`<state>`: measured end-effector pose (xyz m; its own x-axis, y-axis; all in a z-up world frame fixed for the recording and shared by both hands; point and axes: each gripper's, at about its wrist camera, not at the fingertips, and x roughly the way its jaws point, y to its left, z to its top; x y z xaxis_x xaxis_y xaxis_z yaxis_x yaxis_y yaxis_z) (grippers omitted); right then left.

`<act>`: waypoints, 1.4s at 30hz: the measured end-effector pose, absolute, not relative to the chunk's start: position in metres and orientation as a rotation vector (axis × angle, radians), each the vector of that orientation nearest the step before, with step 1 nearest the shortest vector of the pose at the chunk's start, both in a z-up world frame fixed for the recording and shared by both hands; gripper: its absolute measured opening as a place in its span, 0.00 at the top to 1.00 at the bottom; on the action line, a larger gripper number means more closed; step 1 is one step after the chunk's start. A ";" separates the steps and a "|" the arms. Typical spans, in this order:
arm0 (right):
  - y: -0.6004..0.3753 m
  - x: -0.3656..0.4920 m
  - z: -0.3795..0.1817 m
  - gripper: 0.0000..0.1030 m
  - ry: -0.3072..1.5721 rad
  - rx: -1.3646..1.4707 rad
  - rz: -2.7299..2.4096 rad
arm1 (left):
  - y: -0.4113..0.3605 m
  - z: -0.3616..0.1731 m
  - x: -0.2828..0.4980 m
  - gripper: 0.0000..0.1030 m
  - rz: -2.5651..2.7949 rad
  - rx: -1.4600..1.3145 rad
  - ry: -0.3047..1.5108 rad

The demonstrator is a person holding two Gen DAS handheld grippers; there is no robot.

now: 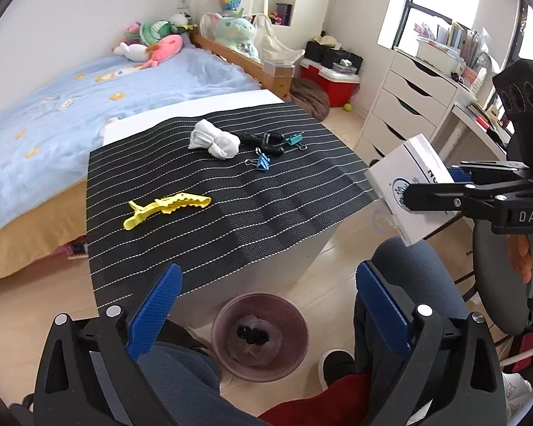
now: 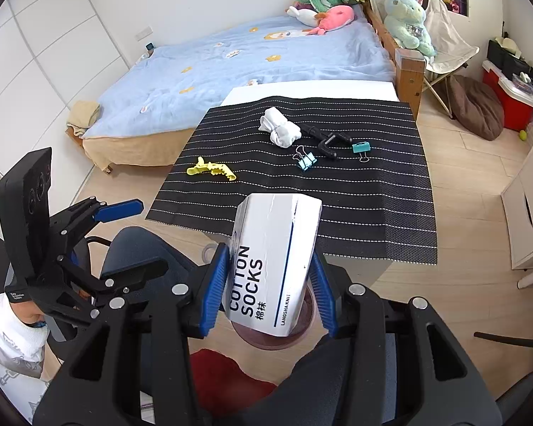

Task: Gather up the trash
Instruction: 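Lower the right gripper over the wastebasket and release the socks box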

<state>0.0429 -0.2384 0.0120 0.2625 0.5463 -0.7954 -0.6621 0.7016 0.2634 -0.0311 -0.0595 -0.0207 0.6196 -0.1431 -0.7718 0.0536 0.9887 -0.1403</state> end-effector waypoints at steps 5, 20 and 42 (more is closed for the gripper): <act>-0.236 0.041 0.009 0.56 1.024 -0.137 0.824 | -0.055 -0.021 -0.033 0.07 -0.089 -0.112 0.899; -0.219 0.029 0.003 0.56 1.031 -0.199 0.858 | -0.033 -0.017 -0.043 0.07 -0.035 -0.138 0.894; -0.182 0.007 -0.015 0.13 1.070 -0.259 0.972 | 0.003 -0.024 -0.061 0.07 0.046 -0.205 0.890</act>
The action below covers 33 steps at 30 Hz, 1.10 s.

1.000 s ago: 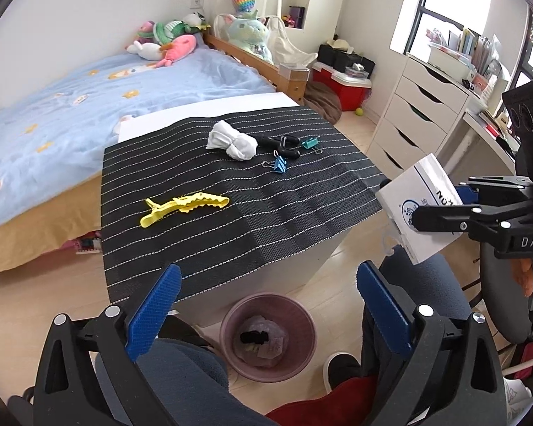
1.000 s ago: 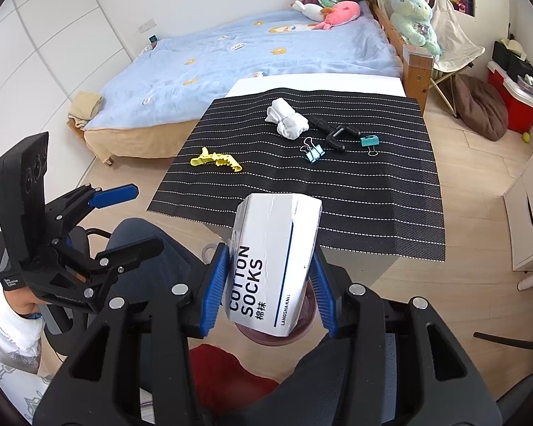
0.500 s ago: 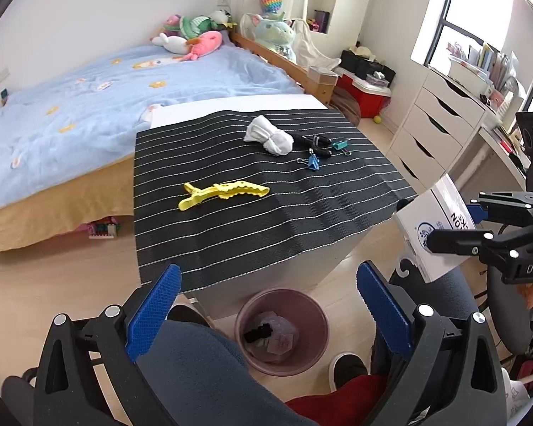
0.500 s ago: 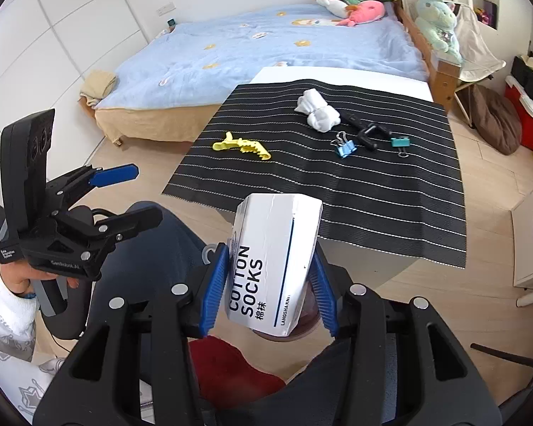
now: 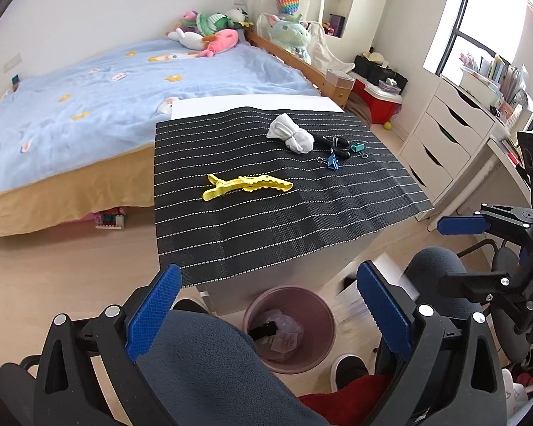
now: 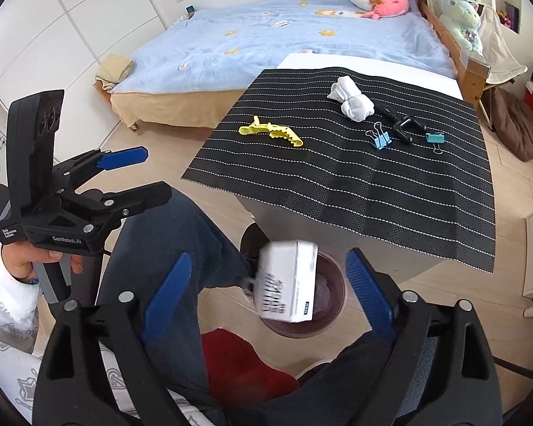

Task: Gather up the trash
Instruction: 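Lower the right gripper over the wastebasket and release the socks box, then move the right gripper to the yellow hair clip and grasp it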

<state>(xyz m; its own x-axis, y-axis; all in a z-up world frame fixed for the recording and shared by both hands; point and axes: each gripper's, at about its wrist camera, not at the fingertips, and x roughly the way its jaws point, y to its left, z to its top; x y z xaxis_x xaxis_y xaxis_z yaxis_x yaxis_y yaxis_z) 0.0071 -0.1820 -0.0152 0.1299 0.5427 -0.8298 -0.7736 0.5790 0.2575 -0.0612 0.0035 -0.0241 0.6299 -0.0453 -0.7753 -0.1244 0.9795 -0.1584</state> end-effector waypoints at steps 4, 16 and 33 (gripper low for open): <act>-0.185 0.009 -0.017 0.07 1.073 -0.253 0.956 | 0.002 -0.024 -0.062 0.07 0.041 -0.204 0.891; -0.196 0.020 -0.021 0.06 1.077 -0.223 0.921 | -0.002 -0.024 -0.060 0.07 0.031 -0.193 0.895; -0.134 0.074 -0.015 0.05 1.053 -0.327 0.977 | -0.004 -0.021 -0.055 0.07 0.031 -0.193 0.896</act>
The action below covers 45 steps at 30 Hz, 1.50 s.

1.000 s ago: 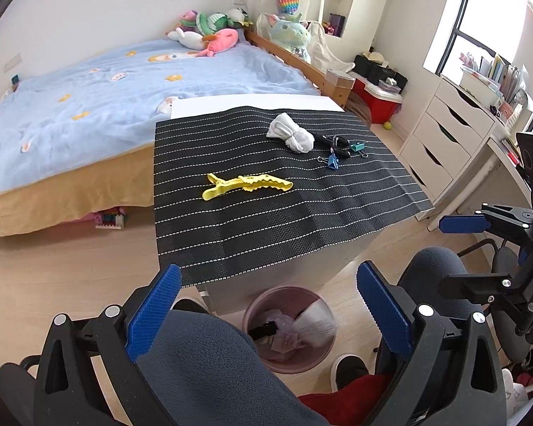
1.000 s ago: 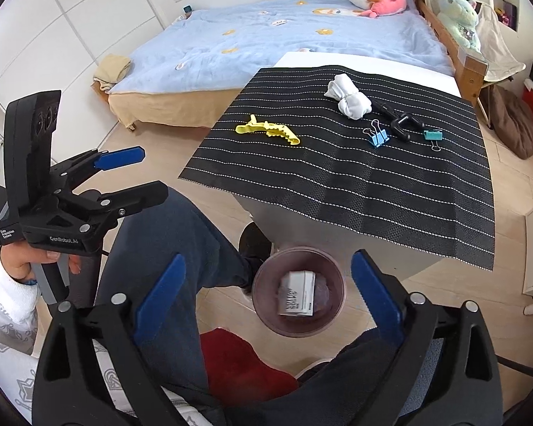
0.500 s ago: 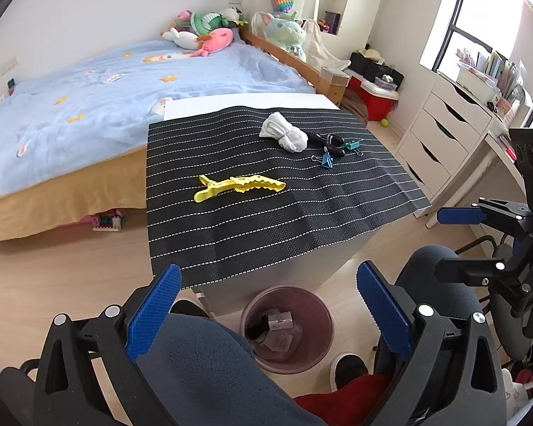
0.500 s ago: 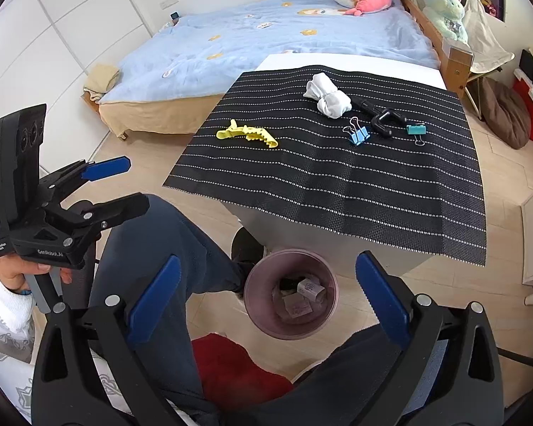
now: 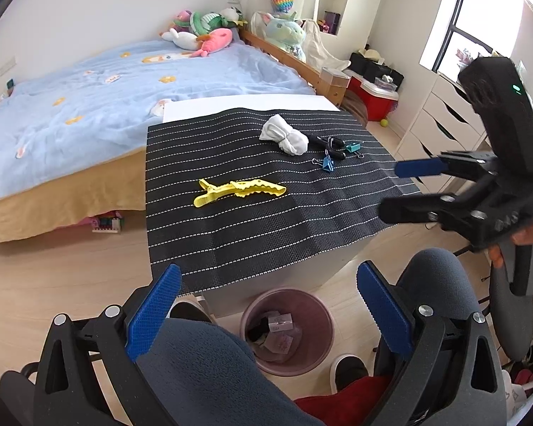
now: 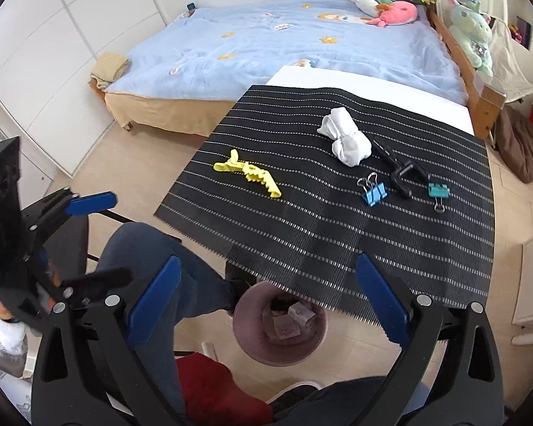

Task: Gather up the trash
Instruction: 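Move the right gripper to the yellow hair clip and grasp it, then lift the yellow clip with the right gripper while the left gripper moves toward the white socks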

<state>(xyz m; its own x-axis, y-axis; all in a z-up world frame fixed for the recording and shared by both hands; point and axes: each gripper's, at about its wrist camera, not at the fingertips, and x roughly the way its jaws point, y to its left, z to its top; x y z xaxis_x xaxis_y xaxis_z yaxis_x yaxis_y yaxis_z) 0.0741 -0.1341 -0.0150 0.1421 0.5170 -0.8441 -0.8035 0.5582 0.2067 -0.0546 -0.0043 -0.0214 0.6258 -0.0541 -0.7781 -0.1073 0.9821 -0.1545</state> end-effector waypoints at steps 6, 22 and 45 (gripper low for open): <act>-0.099 0.086 -0.023 0.05 1.027 -0.425 1.047 | 0.000 -0.024 -0.053 0.07 0.030 -0.202 0.897; -0.020 0.109 -0.069 0.19 1.031 -0.713 1.177 | 0.009 -0.028 -0.055 0.07 0.042 -0.223 0.894; -0.012 0.114 -0.088 0.88 1.013 -0.754 1.155 | 0.010 -0.032 -0.054 0.07 0.039 -0.233 0.903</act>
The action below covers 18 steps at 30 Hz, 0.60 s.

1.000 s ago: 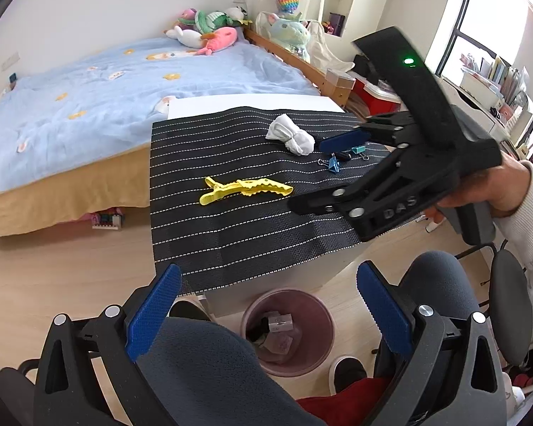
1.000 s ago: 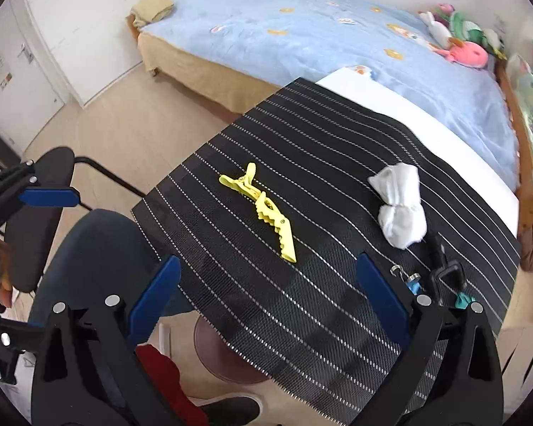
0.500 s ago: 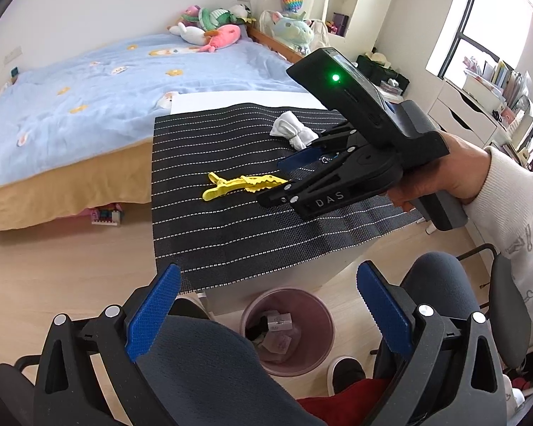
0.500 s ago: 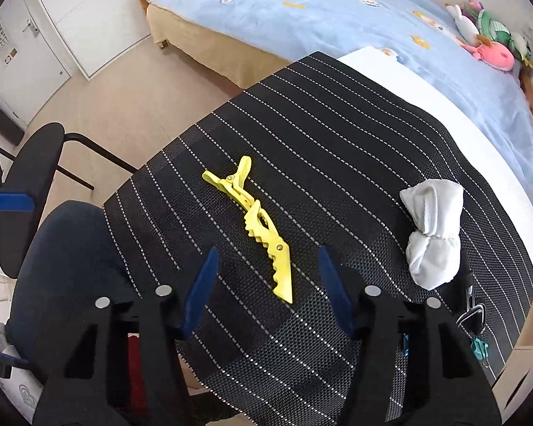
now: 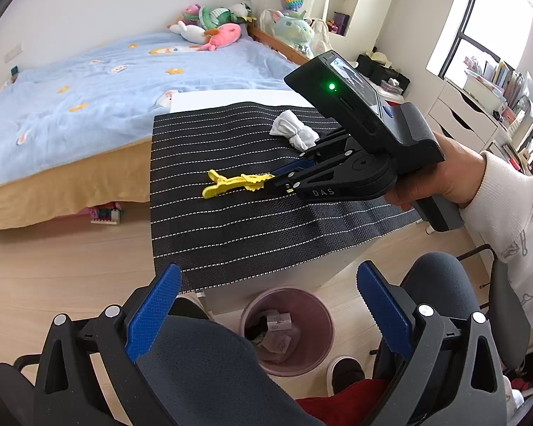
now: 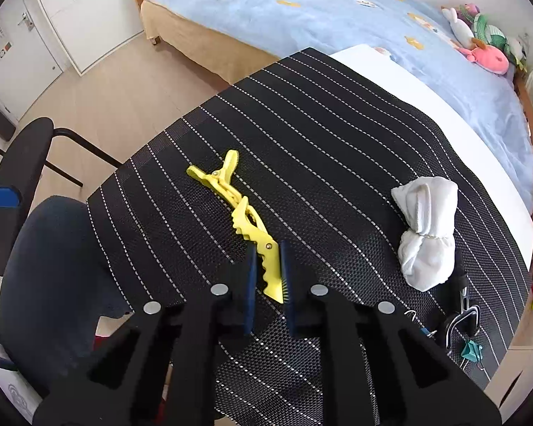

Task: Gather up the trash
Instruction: 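Lift the yellow clip with the right gripper while the left gripper moves toward the white socks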

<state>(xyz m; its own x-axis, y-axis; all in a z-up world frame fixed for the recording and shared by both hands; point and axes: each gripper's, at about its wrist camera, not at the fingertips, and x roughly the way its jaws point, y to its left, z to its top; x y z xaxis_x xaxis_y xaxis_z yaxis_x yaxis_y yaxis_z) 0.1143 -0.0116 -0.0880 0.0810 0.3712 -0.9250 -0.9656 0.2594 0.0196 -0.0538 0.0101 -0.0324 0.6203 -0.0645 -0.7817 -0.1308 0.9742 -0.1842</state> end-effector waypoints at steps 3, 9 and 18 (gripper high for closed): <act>-0.015 0.114 -0.087 0.89 1.005 -0.746 1.144 | 0.009 -0.032 -0.052 0.07 0.035 -0.230 0.901; -0.026 0.114 -0.079 0.89 0.990 -0.696 1.117 | 0.007 -0.030 -0.049 0.07 0.030 -0.224 0.899; -0.067 0.122 -0.052 0.89 0.991 -0.540 1.081 | 0.003 -0.024 -0.037 0.07 0.013 -0.208 0.885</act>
